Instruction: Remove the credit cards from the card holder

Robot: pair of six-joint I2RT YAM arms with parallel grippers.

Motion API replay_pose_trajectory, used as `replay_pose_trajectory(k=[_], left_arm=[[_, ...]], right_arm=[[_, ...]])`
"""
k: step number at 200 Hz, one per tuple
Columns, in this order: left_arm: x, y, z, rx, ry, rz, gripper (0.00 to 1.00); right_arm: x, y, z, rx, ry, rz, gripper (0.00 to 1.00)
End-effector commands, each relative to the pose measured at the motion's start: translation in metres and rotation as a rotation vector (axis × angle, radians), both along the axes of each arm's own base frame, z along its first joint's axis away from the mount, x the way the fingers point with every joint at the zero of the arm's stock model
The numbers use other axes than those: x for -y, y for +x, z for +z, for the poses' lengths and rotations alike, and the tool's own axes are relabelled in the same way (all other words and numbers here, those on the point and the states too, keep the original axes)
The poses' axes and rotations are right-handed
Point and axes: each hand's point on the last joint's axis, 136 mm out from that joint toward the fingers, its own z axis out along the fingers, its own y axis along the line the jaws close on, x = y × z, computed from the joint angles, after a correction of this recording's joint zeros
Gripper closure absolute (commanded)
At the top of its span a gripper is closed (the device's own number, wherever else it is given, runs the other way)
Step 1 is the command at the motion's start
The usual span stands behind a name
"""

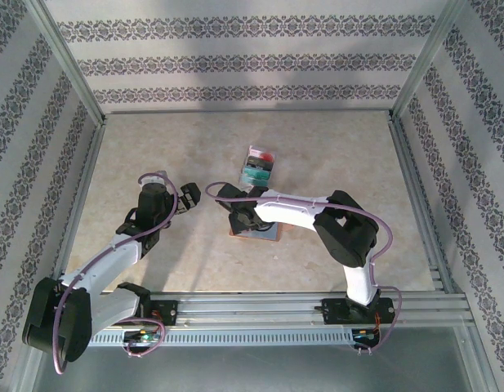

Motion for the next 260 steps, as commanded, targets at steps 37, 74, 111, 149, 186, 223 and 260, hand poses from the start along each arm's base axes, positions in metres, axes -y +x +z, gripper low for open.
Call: replay_pose_trajectory(k=[37,74,111,149,186,223,260], left_arm=[[-0.003,0.001,0.000,-0.006,-0.022,0.009,0.01],[0.000,0.001,0.006,0.007,-0.024,-0.010,0.01],[0.007,-0.001,0.010,0.014,-0.020,-0.052,0.01],[0.024,-0.007,0.006,-0.004,-0.005,-0.104,0.04],[0.051,-0.016,-0.003,-0.030,0.040,-0.179,0.08],[0.077,-0.025,-0.019,-0.076,0.048,-0.251,0.12],[0.084,-0.027,-0.018,-0.063,0.052,-0.274,0.15]], right_arm=[[0.004,-0.007,-0.003,-0.021,-0.003,0.004,0.46],[0.019,-0.010,0.006,0.008,-0.024,0.006,0.48],[0.044,-0.011,0.001,0.002,-0.041,-0.030,0.48],[0.065,-0.013,0.002,0.011,-0.056,-0.063,0.48],[0.087,-0.012,0.002,0.024,-0.062,-0.106,0.49],[0.095,-0.012,0.011,0.048,-0.040,-0.113,0.51],[0.119,-0.003,0.036,0.144,-0.034,-0.178,0.49]])
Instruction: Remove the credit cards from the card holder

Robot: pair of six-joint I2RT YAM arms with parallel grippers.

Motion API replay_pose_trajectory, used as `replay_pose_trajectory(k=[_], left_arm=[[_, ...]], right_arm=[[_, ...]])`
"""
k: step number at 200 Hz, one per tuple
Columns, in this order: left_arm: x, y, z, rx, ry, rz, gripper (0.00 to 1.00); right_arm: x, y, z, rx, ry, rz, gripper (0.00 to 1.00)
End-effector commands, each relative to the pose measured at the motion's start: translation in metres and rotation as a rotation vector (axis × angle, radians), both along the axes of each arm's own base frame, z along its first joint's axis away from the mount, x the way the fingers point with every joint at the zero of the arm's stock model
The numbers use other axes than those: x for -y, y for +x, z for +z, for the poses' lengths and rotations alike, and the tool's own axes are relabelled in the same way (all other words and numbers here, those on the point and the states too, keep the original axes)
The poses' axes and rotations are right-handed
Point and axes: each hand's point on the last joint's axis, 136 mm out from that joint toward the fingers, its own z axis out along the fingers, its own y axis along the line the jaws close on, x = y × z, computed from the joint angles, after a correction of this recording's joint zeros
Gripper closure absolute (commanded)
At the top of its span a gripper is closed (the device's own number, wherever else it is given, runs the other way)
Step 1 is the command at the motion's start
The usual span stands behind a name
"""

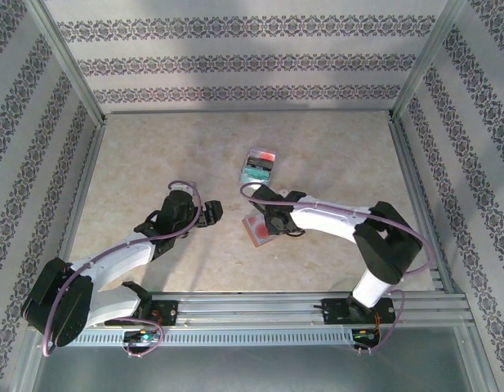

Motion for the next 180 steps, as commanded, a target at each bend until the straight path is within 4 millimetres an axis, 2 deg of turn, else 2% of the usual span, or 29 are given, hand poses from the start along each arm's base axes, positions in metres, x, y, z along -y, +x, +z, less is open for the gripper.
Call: replay_pose_trajectory(k=[1,36,47,59,65,80,85,110,128,159,180], left_arm=[[0.006,0.004,0.012,0.037,0.006,-0.014,0.15],[0.026,0.000,0.014,0.047,0.036,-0.108,0.23],[0.034,-0.002,0.010,0.035,0.040,-0.138,0.25],[0.045,-0.004,0.006,0.024,0.035,-0.180,0.31],[0.050,-0.006,0.002,0.012,0.036,-0.194,0.33],[0.058,-0.007,-0.006,-0.007,0.025,-0.205,0.33],[0.060,-0.007,-0.007,-0.009,0.011,-0.202,0.33],[0.061,-0.003,-0.011,-0.016,-0.036,-0.159,0.31],[0.058,0.001,-0.012,-0.016,-0.040,-0.125,0.22],[0.047,0.003,-0.012,-0.015,-0.029,-0.057,0.09],[0.036,0.001,-0.013,-0.015,-0.017,-0.015,0.03]], right_arm=[[0.022,0.011,0.019,0.090,-0.017,-0.053,0.49],[0.044,0.020,0.021,0.103,0.056,-0.119,0.59],[0.045,0.022,0.024,0.112,0.098,-0.124,0.62],[0.040,0.023,0.029,0.118,0.168,-0.110,0.63],[0.037,0.023,0.032,0.118,0.206,-0.100,0.62],[0.026,0.022,0.037,0.107,0.273,-0.057,0.51],[0.023,0.020,0.038,0.097,0.284,-0.039,0.51],[0.000,0.008,0.035,0.060,0.252,0.080,0.51],[-0.020,-0.002,0.030,0.042,0.184,0.172,0.51],[-0.052,-0.015,0.017,-0.004,0.141,0.264,0.42],[-0.060,-0.018,0.009,-0.034,0.134,0.286,0.41]])
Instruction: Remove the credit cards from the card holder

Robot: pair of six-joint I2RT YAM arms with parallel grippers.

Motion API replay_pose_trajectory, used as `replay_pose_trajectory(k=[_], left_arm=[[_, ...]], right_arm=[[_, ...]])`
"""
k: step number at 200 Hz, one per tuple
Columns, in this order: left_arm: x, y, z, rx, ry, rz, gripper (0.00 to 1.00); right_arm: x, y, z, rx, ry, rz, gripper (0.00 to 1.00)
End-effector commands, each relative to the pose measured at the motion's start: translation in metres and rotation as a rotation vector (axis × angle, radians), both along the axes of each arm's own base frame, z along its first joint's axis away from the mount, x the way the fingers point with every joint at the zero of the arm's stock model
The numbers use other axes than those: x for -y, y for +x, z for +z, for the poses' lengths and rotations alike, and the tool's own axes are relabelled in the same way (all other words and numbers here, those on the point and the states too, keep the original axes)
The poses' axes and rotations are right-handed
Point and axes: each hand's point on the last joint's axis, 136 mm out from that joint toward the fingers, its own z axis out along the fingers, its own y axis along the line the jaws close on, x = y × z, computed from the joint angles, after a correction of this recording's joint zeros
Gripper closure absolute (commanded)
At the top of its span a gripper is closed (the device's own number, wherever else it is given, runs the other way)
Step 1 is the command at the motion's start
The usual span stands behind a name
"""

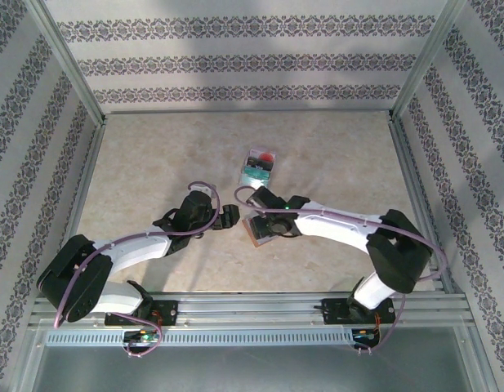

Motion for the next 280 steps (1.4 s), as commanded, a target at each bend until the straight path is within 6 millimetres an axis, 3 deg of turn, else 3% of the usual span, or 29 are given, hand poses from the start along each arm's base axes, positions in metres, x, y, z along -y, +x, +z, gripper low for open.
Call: replay_pose_trajectory(k=[1,66,156,240,280], left_arm=[[-0.011,0.001,0.006,0.030,-0.008,0.071,0.03],[-0.023,0.000,0.008,0.039,0.005,0.105,0.00],[-0.025,0.000,0.010,0.037,0.008,0.102,0.00],[-0.030,0.000,0.015,0.051,0.023,0.102,0.00],[-0.033,0.001,0.024,0.074,0.050,0.095,0.00]], right_arm=[[-0.004,-0.002,-0.007,-0.028,-0.042,0.031,0.41],[-0.001,0.003,-0.030,-0.069,-0.093,0.027,0.43],[0.006,0.005,-0.046,-0.117,-0.049,-0.015,0.61],[-0.008,0.008,-0.030,-0.129,0.052,-0.003,0.92],[-0.028,0.003,-0.011,-0.150,0.151,-0.017,0.93]])
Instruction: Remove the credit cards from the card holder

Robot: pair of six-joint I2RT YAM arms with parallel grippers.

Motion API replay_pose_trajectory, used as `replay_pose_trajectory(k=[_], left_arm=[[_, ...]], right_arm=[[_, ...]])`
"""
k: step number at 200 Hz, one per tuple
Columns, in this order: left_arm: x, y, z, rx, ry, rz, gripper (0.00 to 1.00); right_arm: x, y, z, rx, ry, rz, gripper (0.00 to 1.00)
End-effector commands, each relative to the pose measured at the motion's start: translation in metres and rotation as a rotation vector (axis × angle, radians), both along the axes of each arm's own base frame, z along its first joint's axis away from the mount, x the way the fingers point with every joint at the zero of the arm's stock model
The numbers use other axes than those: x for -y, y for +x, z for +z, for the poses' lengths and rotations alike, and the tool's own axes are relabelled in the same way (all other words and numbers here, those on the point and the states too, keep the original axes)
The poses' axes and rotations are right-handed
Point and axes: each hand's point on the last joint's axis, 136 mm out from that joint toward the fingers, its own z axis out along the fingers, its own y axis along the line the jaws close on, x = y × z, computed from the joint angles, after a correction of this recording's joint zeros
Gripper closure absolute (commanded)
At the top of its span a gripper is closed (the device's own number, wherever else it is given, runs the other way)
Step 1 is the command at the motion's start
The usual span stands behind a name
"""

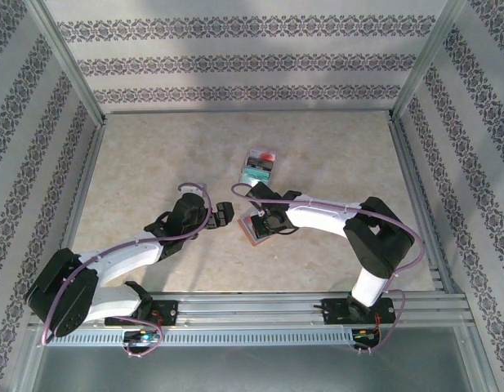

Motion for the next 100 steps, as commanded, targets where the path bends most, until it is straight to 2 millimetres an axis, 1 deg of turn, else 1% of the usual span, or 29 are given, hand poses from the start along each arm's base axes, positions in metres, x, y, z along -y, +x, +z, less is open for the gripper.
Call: replay_pose_trajectory(k=[1,19,34,63,86,100], left_arm=[[-0.011,0.002,0.005,0.014,0.048,0.014,0.00],[-0.008,0.002,0.008,0.019,0.063,-0.014,0.02],[-0.003,0.002,0.009,0.018,0.063,-0.042,0.05],[0.014,0.003,0.009,0.008,0.035,-0.114,0.17],[0.028,0.002,-0.001,-0.027,0.012,-0.163,0.27],[0.037,0.001,-0.007,-0.046,-0.007,-0.191,0.36]], right_arm=[[-0.019,-0.003,0.021,-0.014,0.101,-0.019,0.94],[-0.028,-0.005,0.028,-0.041,0.161,-0.057,0.93],[-0.035,-0.007,0.030,-0.068,0.210,-0.080,0.93],[-0.049,-0.010,0.031,-0.107,0.295,-0.102,0.93],[-0.045,-0.009,0.032,-0.106,0.298,-0.124,0.92],[-0.038,-0.007,0.032,-0.103,0.298,-0.144,0.91]])
